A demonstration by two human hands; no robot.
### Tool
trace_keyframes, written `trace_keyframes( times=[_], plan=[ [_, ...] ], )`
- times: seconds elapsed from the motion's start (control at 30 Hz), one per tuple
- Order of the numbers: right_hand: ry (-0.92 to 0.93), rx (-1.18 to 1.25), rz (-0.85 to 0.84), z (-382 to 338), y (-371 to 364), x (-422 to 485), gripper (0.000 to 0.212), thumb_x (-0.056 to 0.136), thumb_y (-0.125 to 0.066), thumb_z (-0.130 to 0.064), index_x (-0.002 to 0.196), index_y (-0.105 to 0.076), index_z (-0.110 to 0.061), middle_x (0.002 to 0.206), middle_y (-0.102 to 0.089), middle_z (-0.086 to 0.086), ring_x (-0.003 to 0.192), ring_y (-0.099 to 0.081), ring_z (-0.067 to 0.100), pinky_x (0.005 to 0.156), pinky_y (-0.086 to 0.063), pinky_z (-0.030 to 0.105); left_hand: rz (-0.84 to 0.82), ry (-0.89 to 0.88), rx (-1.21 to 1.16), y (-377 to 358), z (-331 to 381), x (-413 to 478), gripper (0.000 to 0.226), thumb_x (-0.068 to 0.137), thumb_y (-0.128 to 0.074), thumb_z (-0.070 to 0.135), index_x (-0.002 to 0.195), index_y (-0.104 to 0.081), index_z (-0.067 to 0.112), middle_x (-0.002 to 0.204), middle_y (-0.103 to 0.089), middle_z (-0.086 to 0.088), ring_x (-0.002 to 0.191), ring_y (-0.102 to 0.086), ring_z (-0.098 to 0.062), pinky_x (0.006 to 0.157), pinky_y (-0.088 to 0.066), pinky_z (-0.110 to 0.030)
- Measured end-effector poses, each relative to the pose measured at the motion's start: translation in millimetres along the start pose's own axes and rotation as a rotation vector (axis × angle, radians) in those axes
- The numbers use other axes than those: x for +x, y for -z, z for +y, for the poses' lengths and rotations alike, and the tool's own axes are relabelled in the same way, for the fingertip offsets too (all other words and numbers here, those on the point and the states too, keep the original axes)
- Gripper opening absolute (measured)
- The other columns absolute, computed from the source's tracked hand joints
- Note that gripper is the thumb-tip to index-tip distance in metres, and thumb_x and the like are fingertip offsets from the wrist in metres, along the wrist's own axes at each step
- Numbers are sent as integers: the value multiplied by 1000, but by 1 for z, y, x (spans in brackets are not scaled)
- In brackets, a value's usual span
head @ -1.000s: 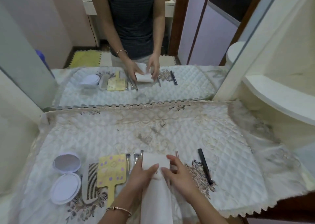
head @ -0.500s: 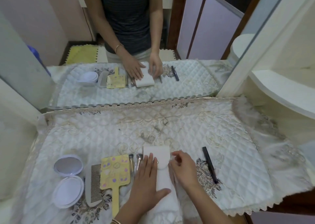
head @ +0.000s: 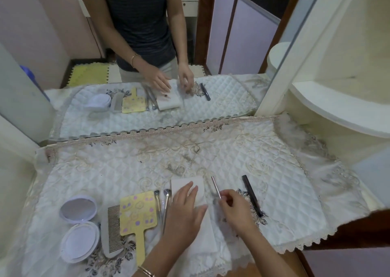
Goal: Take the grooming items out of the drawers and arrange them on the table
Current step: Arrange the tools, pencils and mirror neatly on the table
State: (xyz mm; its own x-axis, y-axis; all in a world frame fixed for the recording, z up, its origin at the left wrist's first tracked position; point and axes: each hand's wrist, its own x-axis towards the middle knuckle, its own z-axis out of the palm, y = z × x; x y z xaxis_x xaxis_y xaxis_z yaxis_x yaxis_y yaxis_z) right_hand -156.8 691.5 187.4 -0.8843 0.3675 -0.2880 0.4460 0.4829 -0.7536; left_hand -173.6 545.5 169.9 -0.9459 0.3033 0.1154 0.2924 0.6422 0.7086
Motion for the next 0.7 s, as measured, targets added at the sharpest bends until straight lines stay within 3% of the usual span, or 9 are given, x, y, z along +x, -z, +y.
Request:
trace_keyframes(
  times=[0.1, 0.17, 0.23, 0.3, 0.37, 0.47, 0.53, 0.6, 0.7],
  plan=[
    [61, 134, -90, -10, 8, -11, 18, 85, -61, -16, 82, -59, -34, 73, -59, -9, 70, -58, 9, 71, -54, 39, -35, 264, -536, 7, 30, 18, 28, 93, -48, 25, 119, -55, 17, 117, -59, 3, 112, -53, -11, 92, -40, -14],
    [74, 191, -121, -12, 17, -18, 18, 85, -62, -17, 81, -60, -34, 71, -59, -8, 70, -58, 7, 72, -54, 38, -2, 365, -763, 6, 43, 28, 16, 92, -50, 16, 95, -63, 23, 98, -67, 3, 99, -62, -14, 83, -48, -18],
    [87, 222, -149, -10, 28, -20, 17, 85, -62, -14, 82, -61, -31, 70, -59, -8, 67, -57, 2, 71, -55, 29, 33, 406, -847, 2, 52, 32, 15, 89, -54, 14, 83, -65, 22, 84, -68, 0, 84, -66, -8, 73, -51, -14],
    [125, 191, -173, -4, 39, -19, 18, 85, -61, -14, 82, -60, -31, 71, -59, -10, 66, -56, -6, 65, -48, 11, 42, 422, -847, -3, 61, 36, 13, 87, -57, 11, 81, -65, 21, 78, -67, 0, 71, -64, 2, 66, -50, -7],
    [136, 177, -179, 2, 50, -12, 16, 85, -61, -13, 83, -61, -29, 71, -59, -10, 65, -55, -11, 61, -44, 4, 96, 440, -798, -12, 68, 43, 12, 85, -60, 10, 81, -66, 20, 77, -67, 1, 71, -64, -2, 64, -50, -7],
    [173, 144, -197, 11, 72, 6, 19, 86, -59, -13, 77, -59, -30, 70, -58, -10, 59, -54, -8, 57, -43, 5, 233, 574, -905, -32, 82, 53, 7, 84, -61, 10, 86, -68, 11, 78, -68, -4, 76, -63, -13, 69, -49, -17],
    [232, 94, -209, 13, 88, 22, 17, 86, -58, -14, 77, -60, -28, 68, -58, -8, 56, -53, -2, 55, -41, 8, 306, 665, -1020, -46, 100, 59, 6, 85, -60, 9, 84, -66, 9, 77, -67, -5, 72, -64, -10, 68, -52, -17],
    [279, 42, -231, 17, 101, 36, 10, 87, -58, -14, 84, -64, -21, 65, -58, -10, 55, -53, -2, 54, -41, 8, 405, 732, -1105, -51, 116, 68, 9, 86, -58, 9, 80, -64, 10, 73, -65, -4, 66, -62, -7, 60, -53, -12],
    [223, 7, -284, 39, 116, 43, 6, 88, -58, -15, 87, -63, -19, 76, -61, -9, 70, -60, 3, 63, -45, 8, 722, 752, -1171, -26, 109, 80, 21, 90, -54, 7, 70, -58, 10, 58, -60, -3, 51, -57, -6, 45, -47, -9]
  ],
)
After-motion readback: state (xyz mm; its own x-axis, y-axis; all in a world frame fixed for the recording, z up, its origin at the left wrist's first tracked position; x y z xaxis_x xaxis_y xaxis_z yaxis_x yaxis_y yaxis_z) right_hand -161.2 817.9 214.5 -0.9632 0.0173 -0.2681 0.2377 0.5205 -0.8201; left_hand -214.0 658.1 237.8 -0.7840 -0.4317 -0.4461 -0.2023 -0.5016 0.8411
